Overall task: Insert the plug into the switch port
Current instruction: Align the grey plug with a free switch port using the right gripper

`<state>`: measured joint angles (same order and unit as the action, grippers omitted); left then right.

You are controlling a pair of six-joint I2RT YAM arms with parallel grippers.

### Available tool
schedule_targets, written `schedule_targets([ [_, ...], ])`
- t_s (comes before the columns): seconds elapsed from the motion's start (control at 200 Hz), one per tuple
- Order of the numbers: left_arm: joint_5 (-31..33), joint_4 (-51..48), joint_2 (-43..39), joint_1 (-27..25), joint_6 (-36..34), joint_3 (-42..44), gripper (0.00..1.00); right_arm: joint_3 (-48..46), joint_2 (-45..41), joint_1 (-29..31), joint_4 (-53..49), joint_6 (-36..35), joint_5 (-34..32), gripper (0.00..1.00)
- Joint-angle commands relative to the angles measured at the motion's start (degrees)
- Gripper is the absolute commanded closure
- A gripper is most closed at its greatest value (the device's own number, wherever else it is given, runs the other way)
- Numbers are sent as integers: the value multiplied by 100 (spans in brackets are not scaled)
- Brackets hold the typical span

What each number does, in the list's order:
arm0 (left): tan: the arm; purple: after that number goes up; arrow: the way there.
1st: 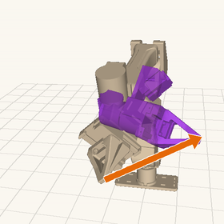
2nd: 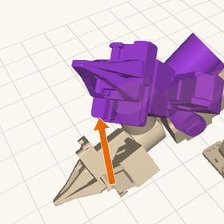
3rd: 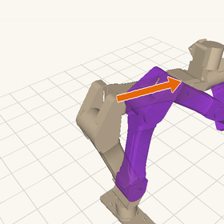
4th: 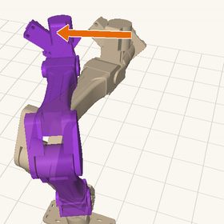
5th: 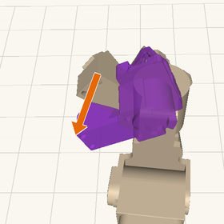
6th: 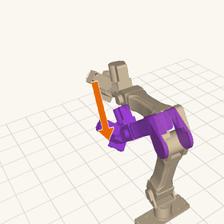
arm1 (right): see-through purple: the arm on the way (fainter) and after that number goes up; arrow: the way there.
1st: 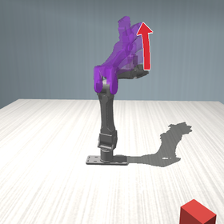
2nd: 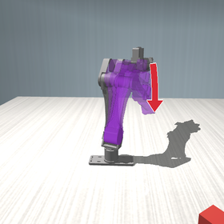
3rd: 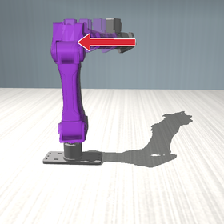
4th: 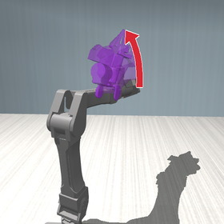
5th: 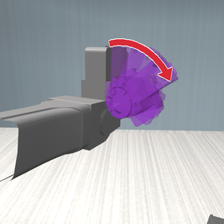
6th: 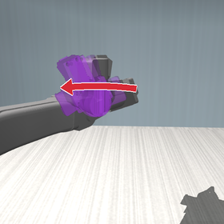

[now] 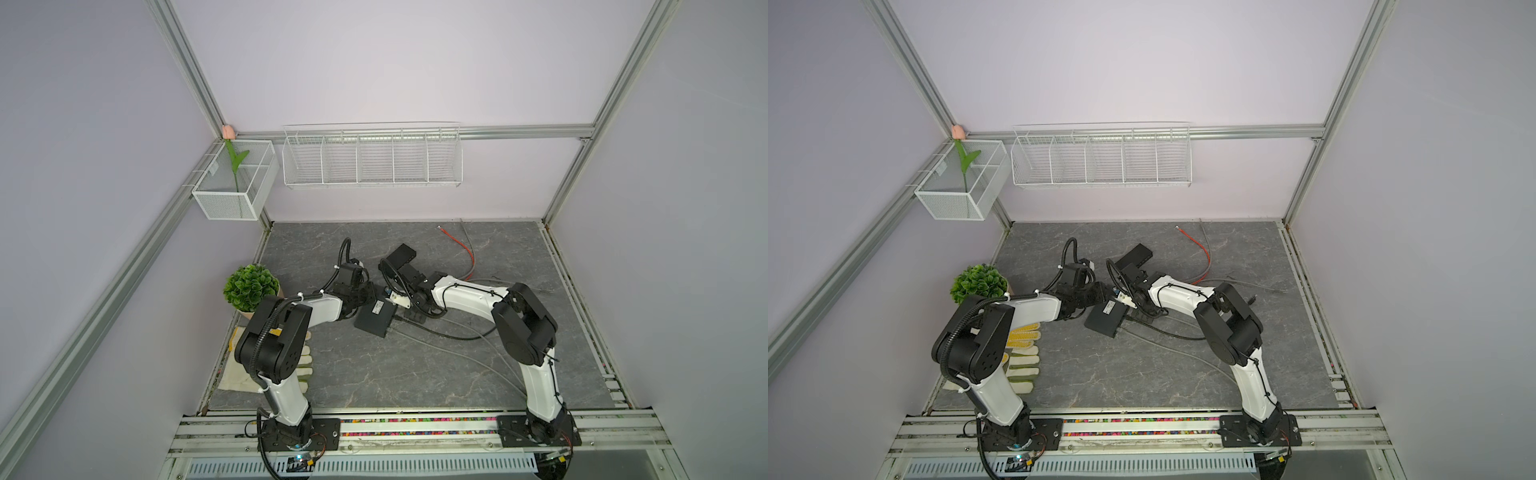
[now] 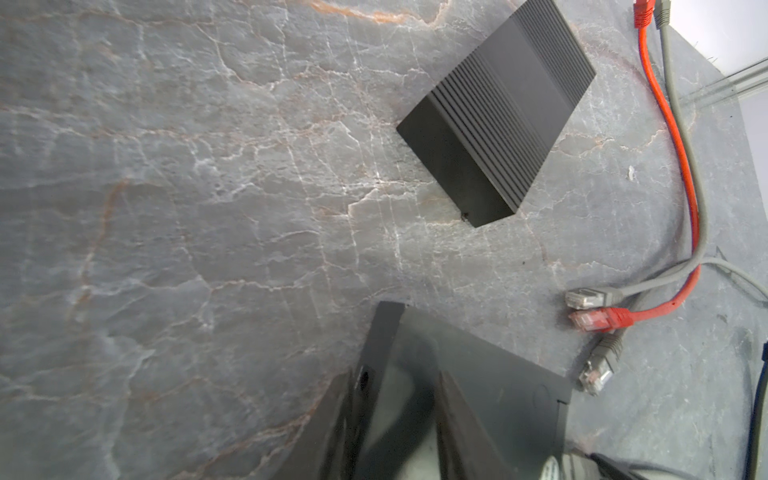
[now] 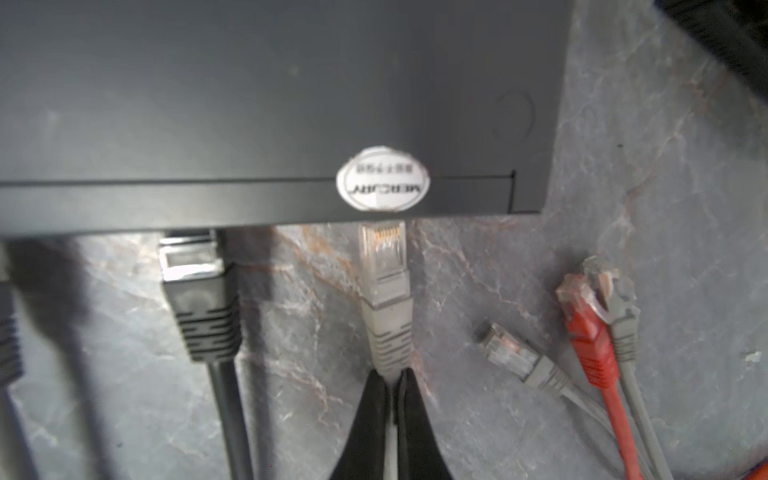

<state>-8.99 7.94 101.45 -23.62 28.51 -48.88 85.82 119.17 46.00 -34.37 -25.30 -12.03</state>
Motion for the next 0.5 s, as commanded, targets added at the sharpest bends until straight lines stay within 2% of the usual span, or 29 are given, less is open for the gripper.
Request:
schedule_targets([
  [0.0,-97,69,-94,-10,67,126,66,214,147,-3,56,91,-3,93],
  [0.495,-83,164,-97,-72,124,236,67,277,210,93,54,164,137,93],
])
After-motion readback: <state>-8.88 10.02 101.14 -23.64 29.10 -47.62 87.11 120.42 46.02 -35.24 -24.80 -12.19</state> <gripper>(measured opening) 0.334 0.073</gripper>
